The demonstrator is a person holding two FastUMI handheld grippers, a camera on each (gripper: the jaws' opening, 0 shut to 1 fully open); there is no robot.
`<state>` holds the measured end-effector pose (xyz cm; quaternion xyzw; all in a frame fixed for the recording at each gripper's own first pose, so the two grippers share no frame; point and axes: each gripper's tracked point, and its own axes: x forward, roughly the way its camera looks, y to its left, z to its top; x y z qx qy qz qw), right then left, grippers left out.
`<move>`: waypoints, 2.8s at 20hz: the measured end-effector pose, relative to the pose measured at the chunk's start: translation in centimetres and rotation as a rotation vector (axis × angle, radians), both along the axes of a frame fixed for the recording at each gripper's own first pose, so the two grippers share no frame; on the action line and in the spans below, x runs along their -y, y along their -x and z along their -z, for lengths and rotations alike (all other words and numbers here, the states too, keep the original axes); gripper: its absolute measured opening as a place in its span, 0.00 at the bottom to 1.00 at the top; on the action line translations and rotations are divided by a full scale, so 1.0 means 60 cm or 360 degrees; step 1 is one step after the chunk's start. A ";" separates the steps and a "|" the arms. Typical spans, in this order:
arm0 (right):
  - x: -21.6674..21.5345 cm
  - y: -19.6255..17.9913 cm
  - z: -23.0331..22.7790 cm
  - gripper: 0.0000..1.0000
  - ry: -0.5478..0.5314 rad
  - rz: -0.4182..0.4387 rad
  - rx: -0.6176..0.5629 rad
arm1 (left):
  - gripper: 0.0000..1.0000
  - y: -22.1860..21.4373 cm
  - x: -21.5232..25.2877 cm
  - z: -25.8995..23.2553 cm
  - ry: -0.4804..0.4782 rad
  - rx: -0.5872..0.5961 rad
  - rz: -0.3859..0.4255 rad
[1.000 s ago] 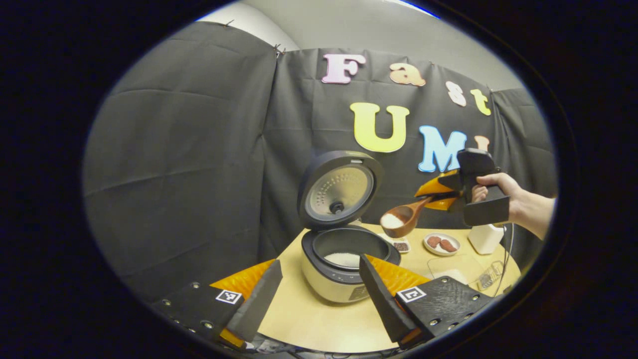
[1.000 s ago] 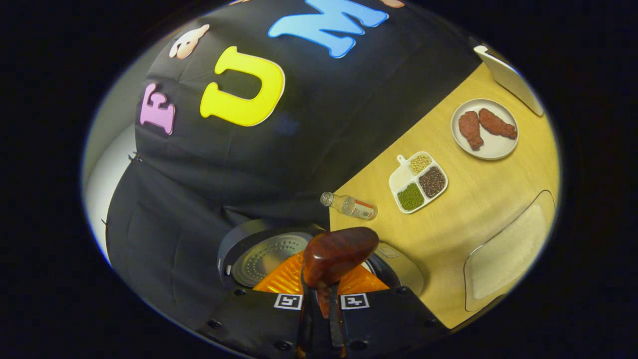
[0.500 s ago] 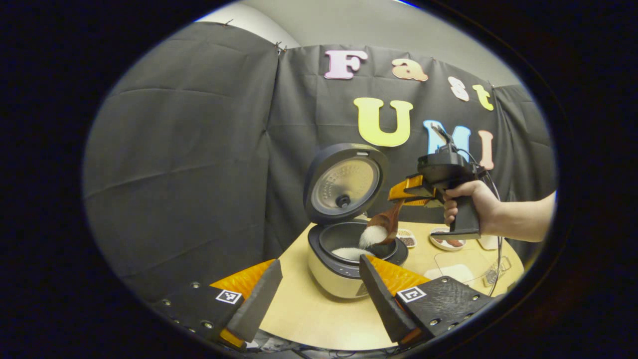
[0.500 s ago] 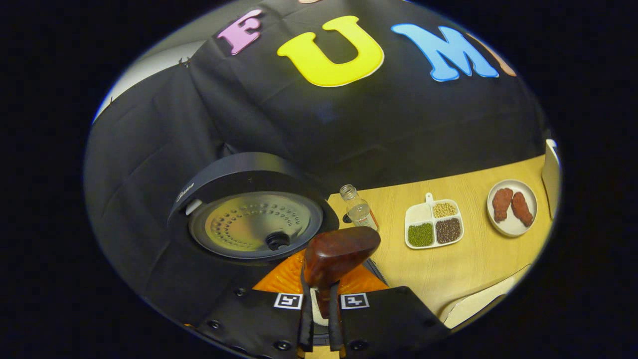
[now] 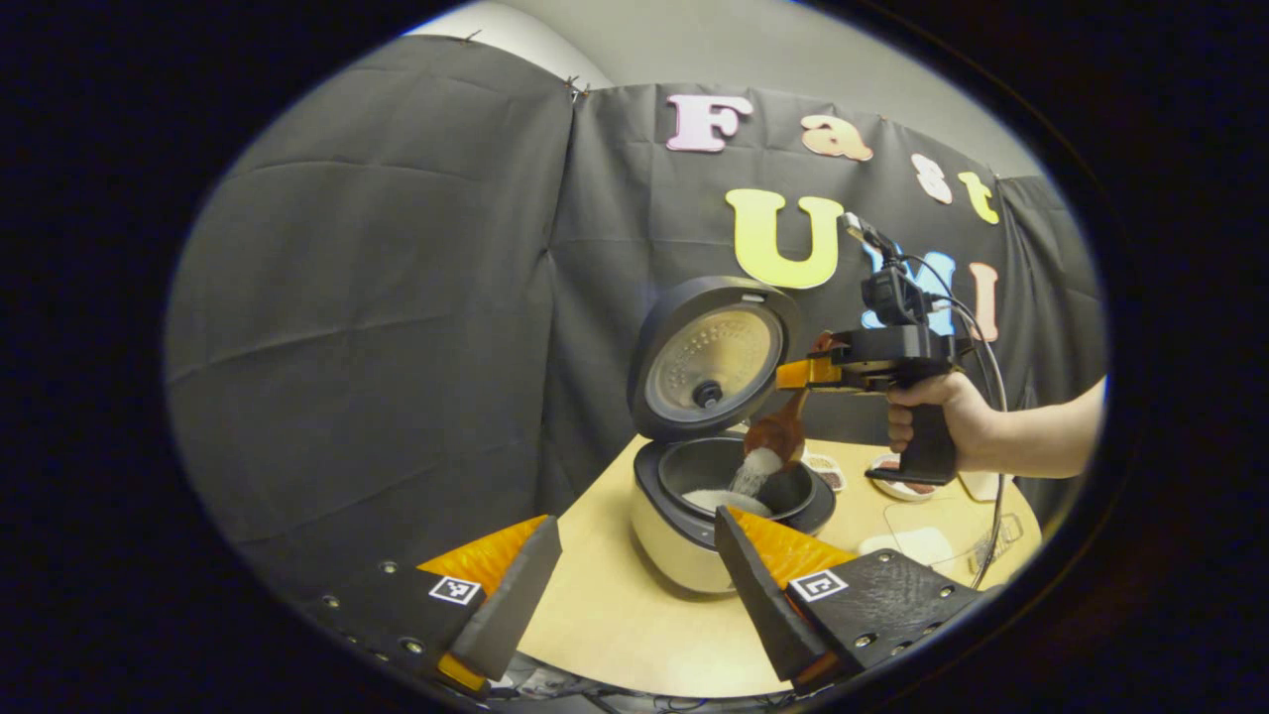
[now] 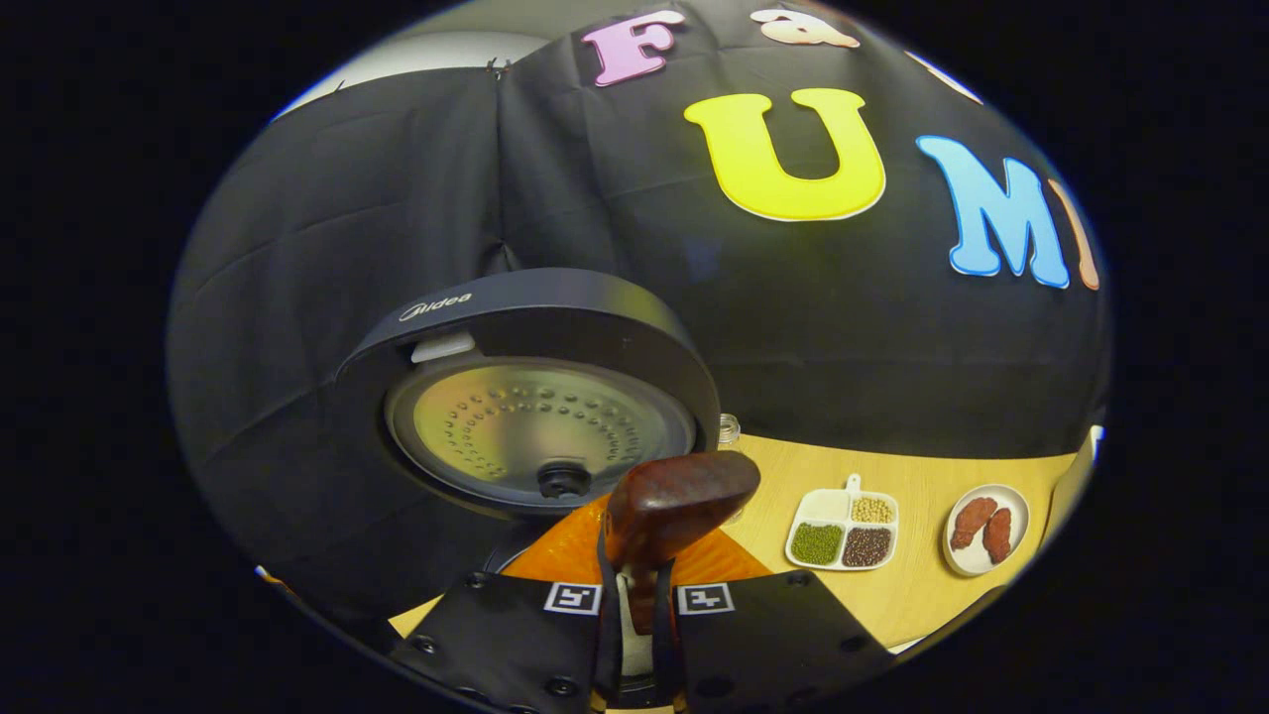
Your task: Close the left gripper, press the button to open the rice cooker; take a wooden spoon from the chopstick holder with the right hand, scoop a spoonful of rice and pour it into the rice cooker, then put the wooden spoon back into the chopstick holder.
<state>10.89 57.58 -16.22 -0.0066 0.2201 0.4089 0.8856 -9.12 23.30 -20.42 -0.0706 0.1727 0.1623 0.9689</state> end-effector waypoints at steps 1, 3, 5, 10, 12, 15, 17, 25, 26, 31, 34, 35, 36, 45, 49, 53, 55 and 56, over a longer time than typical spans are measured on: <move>-0.001 -0.003 -0.002 0.14 0.0013 -0.0008 0.0034 | 0.97 0.001 -0.005 -0.002 0.0003 0.0000 -0.0007; -0.002 -0.005 0.001 0.14 0.0048 -0.0042 0.0103 | 0.96 0.002 -0.012 0.000 0.0006 -0.0002 -0.0022; -0.007 -0.002 0.004 0.14 0.0092 -0.0106 0.0191 | 0.96 -0.001 -0.015 0.004 0.0013 -0.0004 -0.0030; -0.028 0.033 0.020 0.14 0.0285 -0.0407 0.0531 | 0.96 -0.008 -0.028 0.013 0.0030 -0.0011 -0.0047; -0.040 0.052 0.033 0.14 0.0365 -0.0527 0.0654 | 0.97 -0.011 -0.031 0.013 0.0033 -0.0009 -0.0049; -0.043 0.066 0.054 0.14 0.0437 -0.0616 0.0741 | 0.96 -0.015 -0.035 0.009 0.0031 0.0003 -0.0050; -0.041 0.068 0.055 0.14 0.0443 -0.0617 0.0741 | 0.96 -0.014 -0.037 0.007 0.0017 0.0004 -0.0048; -0.003 0.050 -0.031 0.14 0.0082 -0.0303 0.0336 | 0.96 -0.013 -0.036 0.008 0.0016 0.0003 -0.0041; 0.004 0.052 -0.046 0.11 0.0018 -0.0257 0.0252 | 0.97 -0.014 -0.034 0.008 0.0024 0.0006 -0.0041; 0.094 0.025 -0.118 0.14 -0.0256 -0.0056 0.0002 | 0.97 -0.031 0.001 -0.013 0.0015 0.0047 0.0029; 0.168 0.004 -0.144 0.13 -0.0388 0.0068 -0.0116 | 0.96 -0.061 0.040 -0.012 0.0024 0.0057 0.0114; 0.198 -0.007 -0.151 0.13 -0.0412 0.0119 -0.0138 | 0.97 -0.069 0.056 -0.014 0.0032 0.0057 0.0147; 0.228 -0.017 -0.160 0.14 -0.0436 0.0176 -0.0145 | 0.96 -0.077 0.074 -0.018 0.0036 0.0061 0.0183; 0.549 -0.083 -0.165 0.14 -0.0613 0.0629 -0.0212 | 0.97 -0.143 0.224 -0.094 -0.0104 0.0111 0.0353; 0.695 -0.099 -0.146 0.14 -0.0630 0.0807 -0.0268 | 0.97 -0.155 0.291 -0.093 -0.0074 0.0083 0.0328; 0.811 -0.088 -0.103 0.14 -0.0660 0.0935 -0.0400 | 0.98 -0.161 0.351 -0.107 -0.0066 0.0083 0.0311; 0.861 -0.081 -0.076 0.13 -0.0687 0.0995 -0.0463 | 0.96 -0.167 0.384 -0.115 -0.0095 0.0076 0.0309; 0.881 -0.076 -0.063 0.14 -0.0700 0.1020 -0.0496 | 0.96 -0.165 0.399 -0.119 -0.0100 0.0073 0.0312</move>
